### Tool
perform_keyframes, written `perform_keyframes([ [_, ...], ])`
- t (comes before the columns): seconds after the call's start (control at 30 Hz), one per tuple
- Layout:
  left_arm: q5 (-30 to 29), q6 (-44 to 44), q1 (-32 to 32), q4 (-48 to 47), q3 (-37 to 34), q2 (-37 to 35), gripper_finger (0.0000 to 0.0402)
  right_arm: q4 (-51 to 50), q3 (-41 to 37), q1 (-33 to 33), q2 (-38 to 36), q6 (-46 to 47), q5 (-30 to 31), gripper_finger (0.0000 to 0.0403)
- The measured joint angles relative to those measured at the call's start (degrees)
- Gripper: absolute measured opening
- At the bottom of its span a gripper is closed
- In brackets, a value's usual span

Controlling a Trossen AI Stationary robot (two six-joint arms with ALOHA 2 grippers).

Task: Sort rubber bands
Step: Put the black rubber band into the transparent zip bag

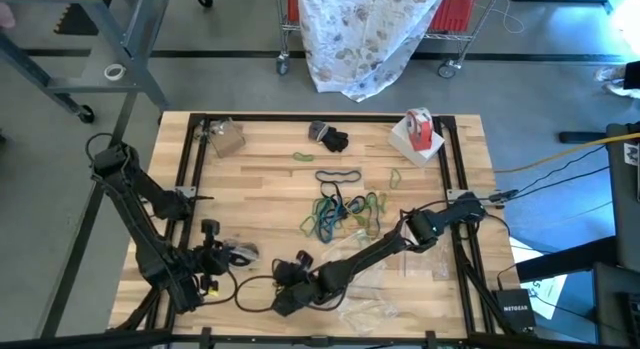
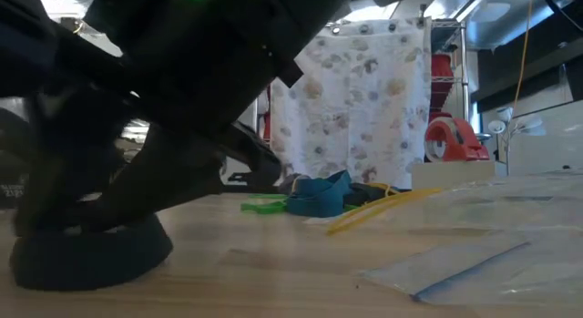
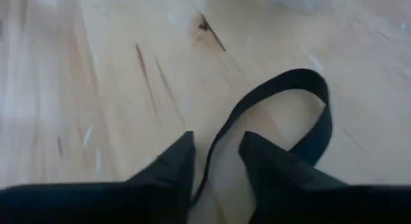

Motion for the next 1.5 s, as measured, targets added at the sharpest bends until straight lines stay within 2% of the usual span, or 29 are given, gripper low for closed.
perform_keyframes([
  [0.17,-1.31,1.38,0.00,-0.02,0.00,0.00,0.0000,-0.16,-0.08,-0.10,-0.05,0.04,0.62,0.0032],
  [0.23,-1.61,2.17,0.00,0.04,0.00,0.00,0.0000,-0.01,-0.11,-0.15,-0.13,0.07,0.44,0.0009],
  [0.37,-1.73,2.50,0.00,0.07,0.00,0.00,0.0000,-0.72,0.89,0.24,-0.02,1.15,0.80,0.0017],
  [0.53,-1.73,2.41,0.00,0.40,0.00,0.00,0.0000,-1.04,2.01,0.07,0.04,2.84,-2.56,0.0020],
  [0.63,-1.73,2.46,0.00,1.27,0.00,0.00,0.0000,-0.75,2.08,-0.06,0.06,3.34,-3.35,0.0036],
  [0.77,-1.73,0.54,0.00,1.19,0.00,0.00,0.0000,-2.35,2.13,-0.37,-1.23,2.21,-6.65,0.0091],
  [0.93,-1.73,-1.82,0.00,1.18,0.00,0.00,0.0000,-12.71,5.65,0.10,-3.57,-0.69,-7.30,0.0172],
  [1.03,-1.73,-2.36,-0.02,1.21,-0.02,0.00,0.0000,-20.03,9.48,-0.04,-4.79,-2.56,-6.90,0.0204],
  [1.13,-1.73,-3.56,0.00,1.38,-0.02,0.00,0.0000,-23.72,11.75,-0.09,-4.85,-3.16,-4.02,0.0220],
  [1.27,-1.73,-4.12,0.00,1.42,-0.02,0.00,0.0000,-23.84,10.65,-0.54,-4.81,-2.59,-2.53,0.0225],
  [1.4,-1.71,-4.05,-0.02,1.39,-0.02,0.00,0.0000,-23.65,7.63,-1.13,-4.74,0.68,-3.59,0.0225],
  [1.5,-1.73,-4.02,-0.02,1.38,-0.02,0.00,0.0000,-19.14,4.92,-2.08,-4.75,1.53,-6.36,0.0225],
])
